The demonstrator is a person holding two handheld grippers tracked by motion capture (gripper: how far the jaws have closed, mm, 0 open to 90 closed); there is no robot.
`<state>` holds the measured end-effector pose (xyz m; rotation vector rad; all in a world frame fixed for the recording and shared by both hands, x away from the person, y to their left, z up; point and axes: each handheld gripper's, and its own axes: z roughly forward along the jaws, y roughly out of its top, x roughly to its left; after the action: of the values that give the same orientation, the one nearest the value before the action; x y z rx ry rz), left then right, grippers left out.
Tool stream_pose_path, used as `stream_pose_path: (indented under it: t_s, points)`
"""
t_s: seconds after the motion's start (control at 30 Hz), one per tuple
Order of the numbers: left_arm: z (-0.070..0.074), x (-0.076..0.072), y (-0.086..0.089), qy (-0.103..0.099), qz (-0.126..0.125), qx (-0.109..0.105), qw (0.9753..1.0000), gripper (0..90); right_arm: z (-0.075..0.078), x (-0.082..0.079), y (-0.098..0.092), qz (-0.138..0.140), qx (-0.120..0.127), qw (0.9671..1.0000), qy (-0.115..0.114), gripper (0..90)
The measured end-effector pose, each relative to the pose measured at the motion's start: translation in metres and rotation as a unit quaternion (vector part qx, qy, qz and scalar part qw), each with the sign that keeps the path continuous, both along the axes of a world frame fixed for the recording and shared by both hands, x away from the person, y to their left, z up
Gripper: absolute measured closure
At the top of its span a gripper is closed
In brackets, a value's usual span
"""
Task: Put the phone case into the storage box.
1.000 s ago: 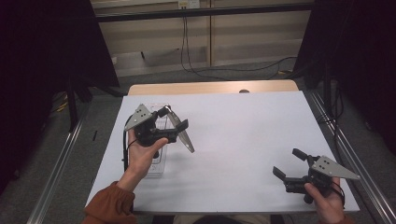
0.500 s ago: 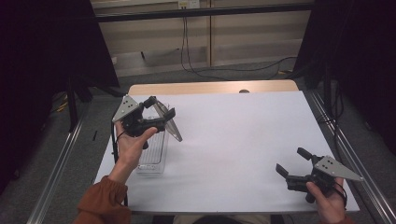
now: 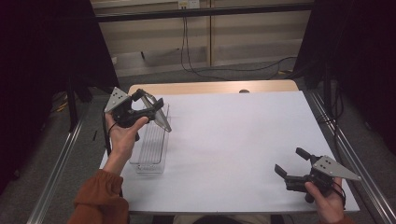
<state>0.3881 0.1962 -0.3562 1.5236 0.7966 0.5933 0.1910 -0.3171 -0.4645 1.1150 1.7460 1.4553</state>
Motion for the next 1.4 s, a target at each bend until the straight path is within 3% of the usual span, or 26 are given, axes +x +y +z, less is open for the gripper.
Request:
stream_pose_path:
  t_s: [0.2,0.27,0.4,0.43,0.9,1.4]
  points:
    - [0.0,0.01,0.003,0.0,0.018,0.015,0.9997,11.7,0.0,0.0,0.0,0.002,0.002,1.0,0.001,0.3]
    - [-0.002,0.014,0.002,0.001,0.026,0.004,0.9997,11.7,0.0,0.0,0.0,0.002,0.002,1.0,0.001,0.3]
    - [-0.004,0.021,0.005,-0.001,0.036,0.02,0.9991,11.7,0.0,0.0,0.0,0.001,0.004,1.0,0.0,0.4]
    - [-0.004,0.022,0.004,-0.002,0.043,0.014,0.999,11.7,0.0,0.0,0.0,0.0,0.004,1.0,0.001,0.4]
    - [-0.009,0.046,0.004,-0.004,0.07,0.036,0.9969,11.7,-0.001,0.0,0.0,0.004,0.001,1.0,0.002,0.3]
    - [-0.024,0.066,-0.003,0.02,0.086,0.042,0.9952,11.7,-0.001,0.001,0.002,0.003,0.005,1.0,0.003,0.2]
